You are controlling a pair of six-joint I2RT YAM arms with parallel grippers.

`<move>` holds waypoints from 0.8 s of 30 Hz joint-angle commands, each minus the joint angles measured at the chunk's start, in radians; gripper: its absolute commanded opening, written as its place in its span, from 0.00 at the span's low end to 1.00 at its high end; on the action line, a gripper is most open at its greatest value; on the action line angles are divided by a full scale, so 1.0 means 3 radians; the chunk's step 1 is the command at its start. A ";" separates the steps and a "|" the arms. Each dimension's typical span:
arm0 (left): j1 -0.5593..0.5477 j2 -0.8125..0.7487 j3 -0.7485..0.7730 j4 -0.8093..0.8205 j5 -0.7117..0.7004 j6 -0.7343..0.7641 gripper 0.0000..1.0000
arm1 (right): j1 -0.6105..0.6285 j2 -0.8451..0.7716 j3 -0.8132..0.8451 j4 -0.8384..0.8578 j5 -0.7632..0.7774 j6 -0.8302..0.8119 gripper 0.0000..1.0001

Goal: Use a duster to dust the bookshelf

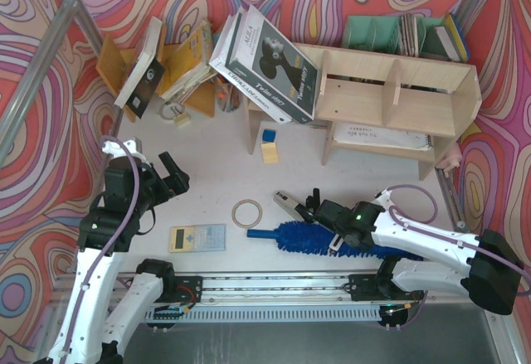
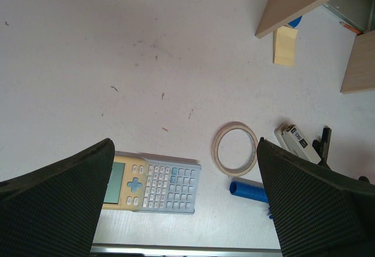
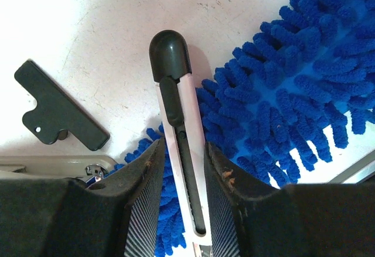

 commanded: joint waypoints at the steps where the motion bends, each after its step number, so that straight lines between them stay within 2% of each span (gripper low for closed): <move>1: -0.0011 -0.0022 -0.0041 0.0013 -0.0030 0.0037 0.99 | -0.0020 -0.0012 0.0034 -0.0059 0.0143 -0.0028 0.39; 7: -0.0011 -0.0023 -0.0043 0.0015 -0.0031 0.0037 0.98 | -0.0020 0.0056 -0.0021 -0.0025 0.0078 -0.0068 0.48; 19: -0.0011 -0.0033 -0.0038 0.0014 -0.0040 0.0039 0.99 | -0.0033 0.0371 0.0040 0.0095 0.0041 -0.0245 0.49; 24: -0.0010 -0.0034 -0.0038 0.0013 -0.0038 0.0042 0.99 | -0.0041 0.0450 0.0041 0.0120 0.0031 -0.0301 0.46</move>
